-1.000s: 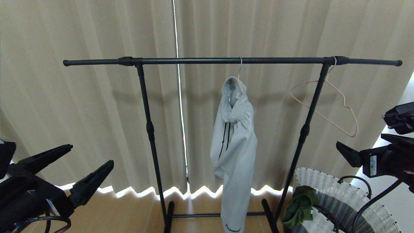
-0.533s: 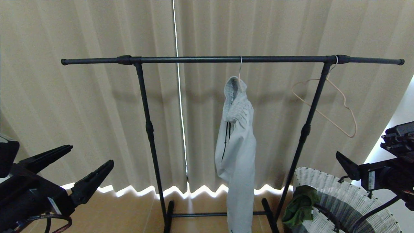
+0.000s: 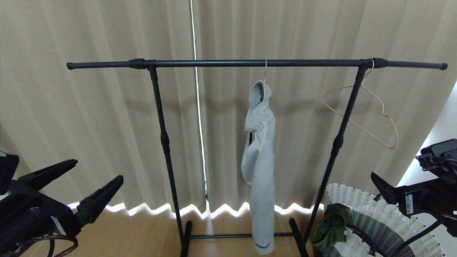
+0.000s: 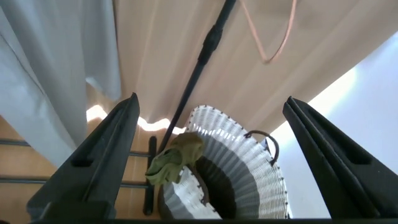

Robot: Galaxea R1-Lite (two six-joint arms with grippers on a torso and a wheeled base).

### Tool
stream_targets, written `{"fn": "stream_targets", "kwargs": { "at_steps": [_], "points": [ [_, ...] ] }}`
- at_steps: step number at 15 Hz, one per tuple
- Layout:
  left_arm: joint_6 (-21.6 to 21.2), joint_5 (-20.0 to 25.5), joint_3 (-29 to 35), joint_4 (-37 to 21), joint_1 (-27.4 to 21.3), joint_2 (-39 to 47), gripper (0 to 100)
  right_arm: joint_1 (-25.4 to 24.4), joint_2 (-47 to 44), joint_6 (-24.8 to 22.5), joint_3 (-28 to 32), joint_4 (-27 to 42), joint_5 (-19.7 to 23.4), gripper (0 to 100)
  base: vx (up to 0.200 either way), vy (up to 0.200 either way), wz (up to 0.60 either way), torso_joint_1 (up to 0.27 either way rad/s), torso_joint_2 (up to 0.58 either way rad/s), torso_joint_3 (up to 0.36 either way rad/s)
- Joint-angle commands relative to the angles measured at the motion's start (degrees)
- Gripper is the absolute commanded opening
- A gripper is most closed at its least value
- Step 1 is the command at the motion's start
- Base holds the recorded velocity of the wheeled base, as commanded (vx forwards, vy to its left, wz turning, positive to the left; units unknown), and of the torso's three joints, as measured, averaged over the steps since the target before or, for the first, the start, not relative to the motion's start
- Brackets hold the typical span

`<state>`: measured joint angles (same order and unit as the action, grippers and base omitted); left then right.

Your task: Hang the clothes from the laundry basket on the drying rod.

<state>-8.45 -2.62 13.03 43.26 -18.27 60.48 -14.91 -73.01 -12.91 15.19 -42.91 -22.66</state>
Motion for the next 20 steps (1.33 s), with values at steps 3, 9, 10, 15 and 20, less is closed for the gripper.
{"fn": "stream_targets", "kwargs": {
  "at_steps": [3, 9, 10, 15, 20],
  "points": [
    [-0.08, -0.02, -0.38, -0.02, -0.01, -0.18, 100, -0.03, 0.06, -0.01, 0.02, 0.02, -0.01, 100, 0.000, 0.000, 0.00, -0.172, 0.41, 0.234],
    [-2.19, -0.02, -1.52, -0.02, -0.01, -0.18, 100, -0.03, 0.15, -0.10, 0.10, -0.07, -0.01, 100, 0.000, 0.000, 0.00, -0.188, 0.47, 0.287],
    [-2.36, -0.02, -1.61, -0.02, -0.01, -0.45, 100, -0.03, 0.15, -0.54, 0.02, -0.07, -0.01, 100, 0.000, 0.000, 0.00, -0.178, 0.46, 0.300],
    [-2.36, -0.02, -1.61, -0.02, -0.01, -0.89, 100, -0.03, 0.24, -1.15, 0.02, -0.07, -0.01, 100, 0.000, 0.000, 0.00, -0.143, 0.45, 0.305],
    [-2.45, -0.02, -1.78, -0.02, -0.18, -0.71, 100, -0.03, 0.68, -1.24, -0.51, 0.02, -0.01, 100, 0.000, 0.000, 0.00, -0.066, 0.24, 0.168]
  ]
}}
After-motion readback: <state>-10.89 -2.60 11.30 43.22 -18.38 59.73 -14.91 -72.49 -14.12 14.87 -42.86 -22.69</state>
